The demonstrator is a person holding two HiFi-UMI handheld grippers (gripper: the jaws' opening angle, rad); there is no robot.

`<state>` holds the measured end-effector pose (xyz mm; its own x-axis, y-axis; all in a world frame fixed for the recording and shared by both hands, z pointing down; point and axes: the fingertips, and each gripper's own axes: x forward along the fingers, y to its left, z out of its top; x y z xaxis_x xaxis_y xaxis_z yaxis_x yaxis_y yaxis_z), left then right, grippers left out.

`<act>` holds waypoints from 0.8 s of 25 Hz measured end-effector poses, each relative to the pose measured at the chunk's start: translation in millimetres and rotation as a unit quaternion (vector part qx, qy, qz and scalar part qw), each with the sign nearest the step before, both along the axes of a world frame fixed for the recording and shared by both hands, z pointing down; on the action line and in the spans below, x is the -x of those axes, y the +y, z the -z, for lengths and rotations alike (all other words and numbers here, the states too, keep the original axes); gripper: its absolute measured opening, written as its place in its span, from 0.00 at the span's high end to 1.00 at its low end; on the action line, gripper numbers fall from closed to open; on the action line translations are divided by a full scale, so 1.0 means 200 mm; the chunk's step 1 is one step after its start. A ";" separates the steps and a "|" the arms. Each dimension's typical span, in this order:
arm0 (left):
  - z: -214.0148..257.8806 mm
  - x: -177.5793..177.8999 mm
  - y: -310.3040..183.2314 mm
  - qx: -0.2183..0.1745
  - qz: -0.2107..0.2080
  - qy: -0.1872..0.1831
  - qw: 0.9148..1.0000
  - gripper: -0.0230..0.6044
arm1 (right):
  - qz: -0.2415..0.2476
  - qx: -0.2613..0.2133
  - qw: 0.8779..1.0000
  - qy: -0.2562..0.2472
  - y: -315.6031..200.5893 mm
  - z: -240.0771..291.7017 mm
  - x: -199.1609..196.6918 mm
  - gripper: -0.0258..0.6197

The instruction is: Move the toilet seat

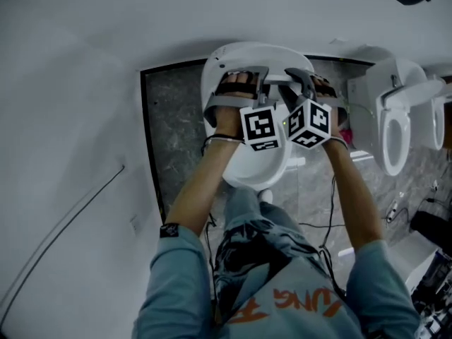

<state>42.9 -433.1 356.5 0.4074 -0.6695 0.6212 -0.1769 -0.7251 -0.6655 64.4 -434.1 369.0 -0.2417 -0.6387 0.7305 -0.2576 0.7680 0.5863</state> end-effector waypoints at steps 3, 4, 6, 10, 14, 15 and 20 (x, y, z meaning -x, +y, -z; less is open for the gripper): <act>0.00 0.00 -0.08 -0.006 0.003 0.002 1.000 0.68 | -0.015 -0.020 0.999 0.024 -0.09 -0.01 -0.01 0.69; -0.01 -0.01 -0.10 -0.013 0.002 0.003 1.000 0.67 | -0.019 -0.026 0.999 0.029 -0.11 -0.02 -0.01 0.69; -0.02 0.00 -0.13 -0.027 -0.002 0.000 1.000 0.67 | -0.022 -0.038 0.998 0.033 -0.15 -0.03 -0.01 0.68; -0.08 0.00 -0.17 -0.028 -0.004 -0.007 1.000 0.67 | -0.030 -0.032 0.999 0.011 -0.20 -0.06 0.00 0.65; -0.07 0.01 -0.29 -0.042 0.009 -0.008 0.999 0.67 | -0.066 0.043 0.995 -0.062 -0.26 -0.07 0.03 0.53; -0.07 0.01 -0.30 -0.039 0.008 -0.008 0.999 0.67 | -0.082 0.053 0.992 -0.075 -0.27 -0.05 0.02 0.54; -0.09 0.01 -0.33 -0.020 0.007 -0.001 1.000 0.66 | -0.133 0.025 0.976 -0.168 -0.18 0.19 -0.04 0.64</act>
